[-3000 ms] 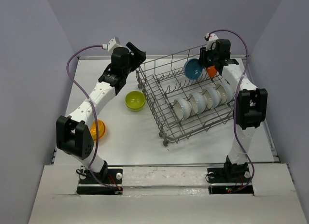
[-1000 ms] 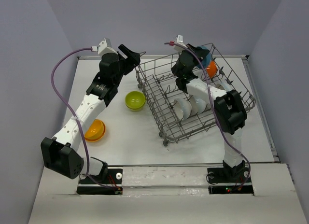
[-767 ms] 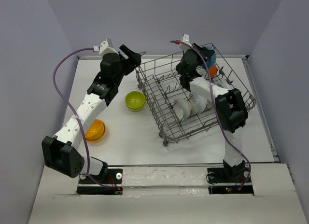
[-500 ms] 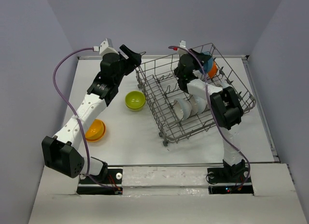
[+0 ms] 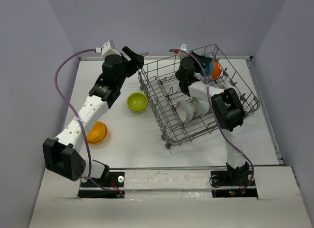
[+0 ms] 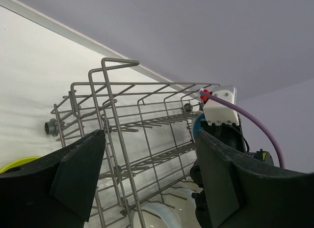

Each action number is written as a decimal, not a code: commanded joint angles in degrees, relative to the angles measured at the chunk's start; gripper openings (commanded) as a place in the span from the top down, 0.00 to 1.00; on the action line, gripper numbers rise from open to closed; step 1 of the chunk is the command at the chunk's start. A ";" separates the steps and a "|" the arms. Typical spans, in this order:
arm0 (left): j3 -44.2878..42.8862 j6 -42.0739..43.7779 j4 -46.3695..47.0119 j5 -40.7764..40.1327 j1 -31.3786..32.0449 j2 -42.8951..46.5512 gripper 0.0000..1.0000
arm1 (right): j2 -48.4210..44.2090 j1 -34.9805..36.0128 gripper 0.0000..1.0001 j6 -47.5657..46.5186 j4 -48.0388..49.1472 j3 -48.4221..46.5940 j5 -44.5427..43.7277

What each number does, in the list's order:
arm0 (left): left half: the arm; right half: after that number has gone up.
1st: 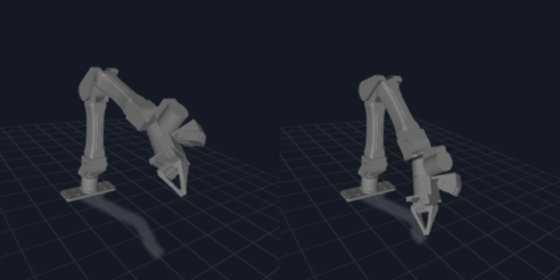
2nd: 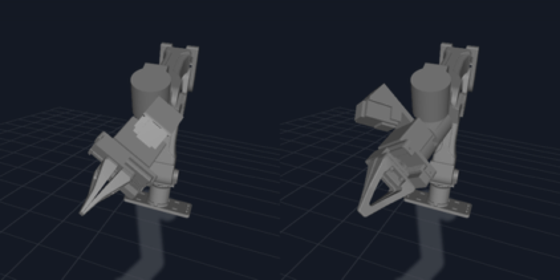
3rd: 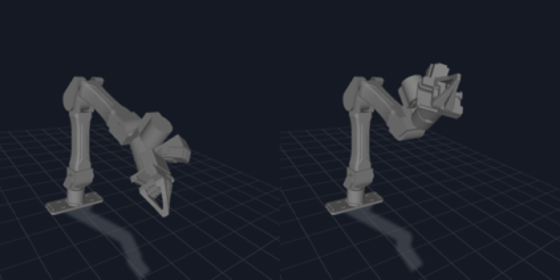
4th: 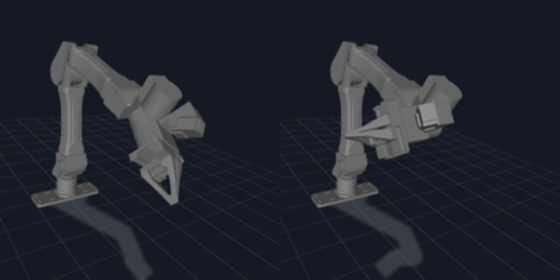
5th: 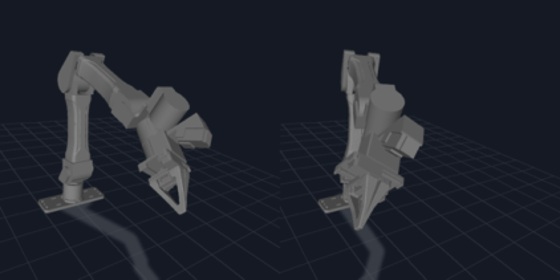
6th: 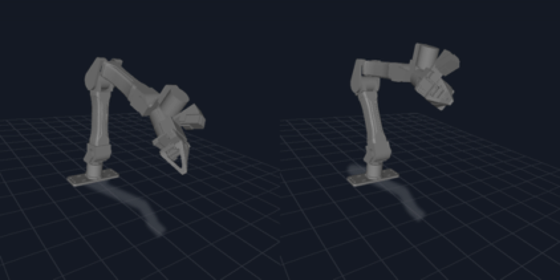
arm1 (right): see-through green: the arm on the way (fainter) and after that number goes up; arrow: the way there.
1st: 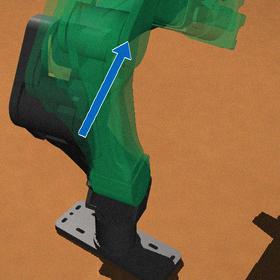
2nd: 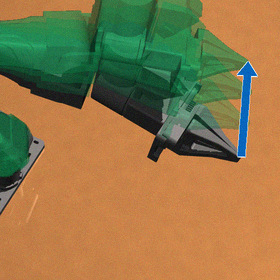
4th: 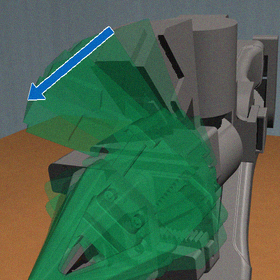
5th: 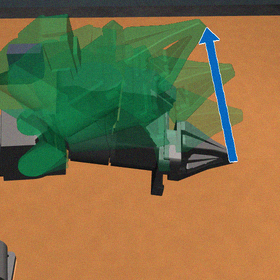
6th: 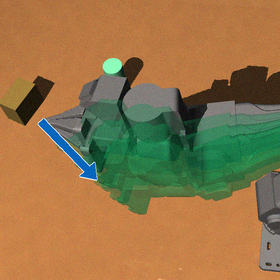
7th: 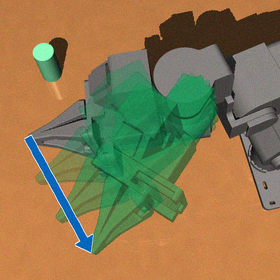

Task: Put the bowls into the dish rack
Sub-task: Insert the bowl into the dish rack, then pick up the bowl from the bowl.

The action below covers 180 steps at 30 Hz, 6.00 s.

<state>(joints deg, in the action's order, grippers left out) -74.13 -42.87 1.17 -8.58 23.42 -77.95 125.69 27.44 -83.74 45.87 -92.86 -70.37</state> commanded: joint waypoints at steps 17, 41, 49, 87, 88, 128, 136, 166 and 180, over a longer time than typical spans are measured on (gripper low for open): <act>0.83 0.42 3.40 0.58 0.22 0.43 0.17 | 4.39 -0.37 0.99 -1.60 4.85 -1.62 -0.82; 0.39 0.33 3.23 0.93 0.40 -0.01 0.17 | 6.24 -0.37 0.89 2.53 1.95 -1.53 -0.12; 0.48 0.16 3.31 0.93 0.40 0.17 0.17 | 4.21 0.16 0.81 12.64 -8.15 -2.33 1.20; 0.74 0.33 3.23 0.41 0.84 0.70 0.17 | 2.89 2.79 0.66 47.88 -45.69 -8.83 16.05; 0.74 0.33 3.31 0.41 0.84 0.70 0.17 | 3.07 2.79 0.66 48.06 -45.69 -9.00 16.31; -2.51 5.86 1.30 -4.33 1.01 -0.53 0.14 | -19.07 2.79 0.20 66.96 -63.62 -14.46 34.07; -8.57 10.53 -12.58 -15.50 0.31 0.08 0.12 | -39.42 -1.33 0.18 83.18 -69.42 -9.64 43.01; 9.00 9.21 -50.74 -19.20 -0.83 13.79 0.09 | -61.18 -4.85 0.15 105.10 -63.36 15.96 65.89; 13.57 8.42 -48.72 -17.53 -0.83 16.34 0.08 | -59.95 -4.85 0.12 105.45 -62.83 15.25 67.29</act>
<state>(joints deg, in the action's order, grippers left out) -61.19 -33.93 -48.47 -25.47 22.76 -63.46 65.71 22.50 21.06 -20.05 -76.09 -3.90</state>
